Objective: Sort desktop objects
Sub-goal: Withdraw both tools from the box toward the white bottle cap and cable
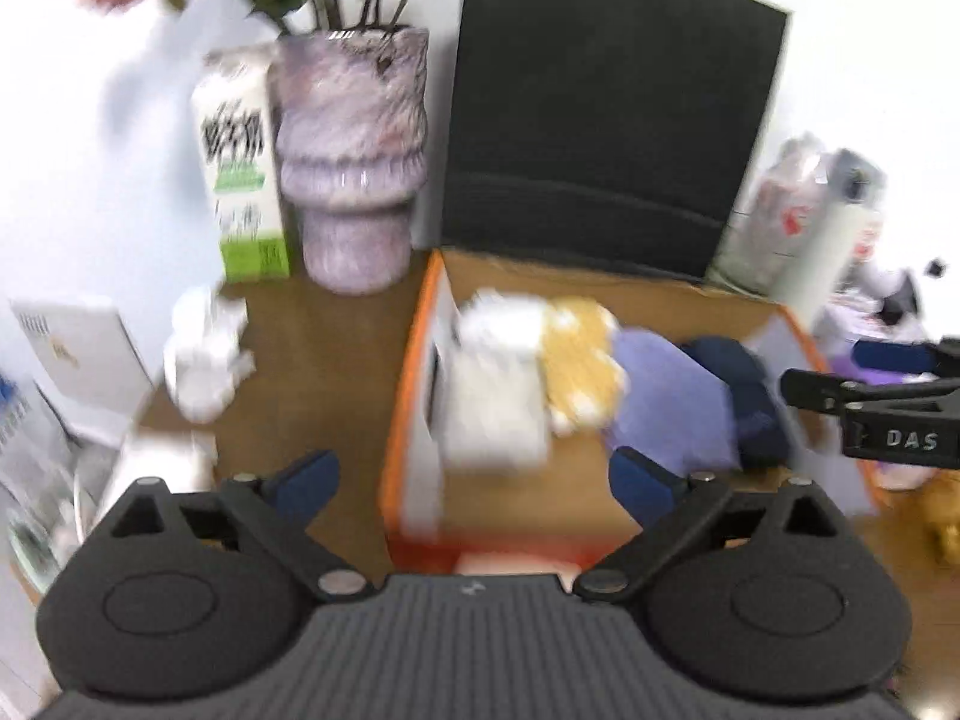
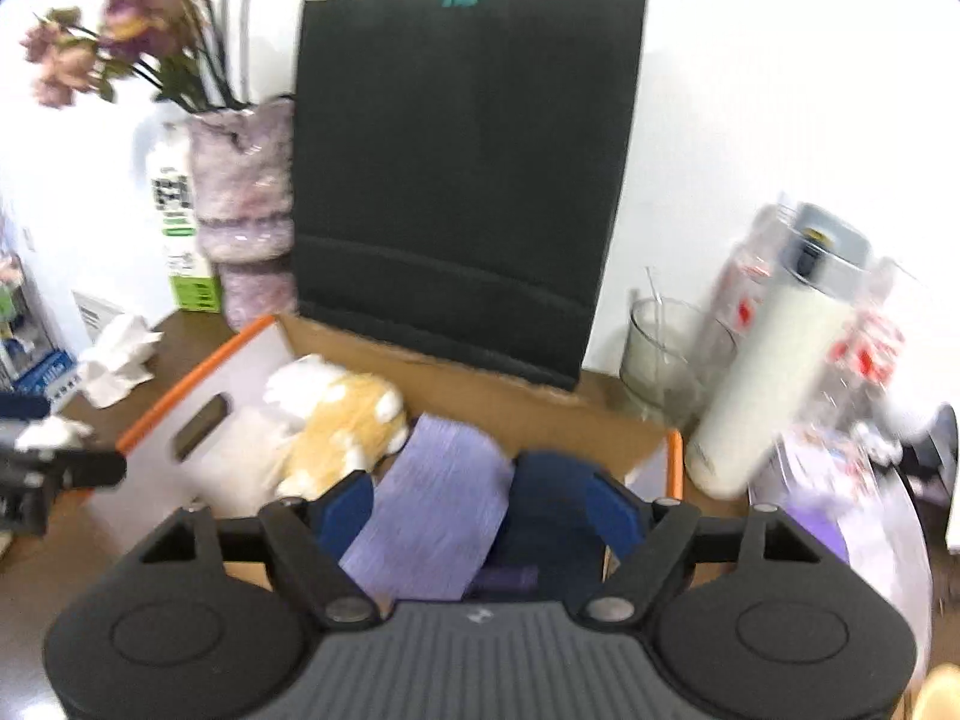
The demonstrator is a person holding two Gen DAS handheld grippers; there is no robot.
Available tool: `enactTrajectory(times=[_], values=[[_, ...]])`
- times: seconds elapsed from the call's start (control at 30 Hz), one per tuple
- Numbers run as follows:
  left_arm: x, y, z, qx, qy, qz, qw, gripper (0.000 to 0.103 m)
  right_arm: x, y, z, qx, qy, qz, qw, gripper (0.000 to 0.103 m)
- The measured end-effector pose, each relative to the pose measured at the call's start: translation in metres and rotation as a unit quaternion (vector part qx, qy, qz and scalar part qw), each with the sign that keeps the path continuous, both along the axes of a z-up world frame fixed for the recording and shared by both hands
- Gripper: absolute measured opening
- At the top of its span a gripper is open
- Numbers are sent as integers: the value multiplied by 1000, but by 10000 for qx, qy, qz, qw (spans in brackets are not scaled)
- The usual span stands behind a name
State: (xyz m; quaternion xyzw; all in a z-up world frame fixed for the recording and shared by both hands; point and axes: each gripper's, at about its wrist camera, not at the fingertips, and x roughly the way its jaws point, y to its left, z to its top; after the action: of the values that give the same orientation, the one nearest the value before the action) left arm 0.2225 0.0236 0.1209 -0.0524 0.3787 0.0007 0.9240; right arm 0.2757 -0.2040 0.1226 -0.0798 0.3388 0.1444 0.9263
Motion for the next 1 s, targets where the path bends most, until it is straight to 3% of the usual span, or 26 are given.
enactTrajectory(times=[0.17, 0.3, 0.47, 0.6, 0.73, 0.87, 1.0], values=[[-86, -14, -17, -362, -51, -177, 9992, 101, -95, -15, -19, 353, -44, -229, 9991, 83], [-154, -35, -39, -119, -369, -121, 9992, 103, -173, -32, -45, 842, -61, -448, 9954, 84], [-210, -50, -69, 455, -683, -231, 9964, 103, -246, -47, -80, 797, -87, -618, 9949, 85], [-238, -49, -90, 387, -825, -471, 9947, 103, -284, -57, -99, 1099, -80, -707, 9914, 85], [-247, -43, -113, 191, -536, -430, 9975, 103, -300, -58, -103, 1131, -367, -708, 9904, 93], [-253, -39, -113, 186, -747, -379, 9963, 103, -303, -62, -110, 1298, -323, -857, 9873, 94], [-249, -39, -117, 133, -552, -372, 9977, 103, -304, -56, -119, 1148, -299, -927, 9886, 94]])
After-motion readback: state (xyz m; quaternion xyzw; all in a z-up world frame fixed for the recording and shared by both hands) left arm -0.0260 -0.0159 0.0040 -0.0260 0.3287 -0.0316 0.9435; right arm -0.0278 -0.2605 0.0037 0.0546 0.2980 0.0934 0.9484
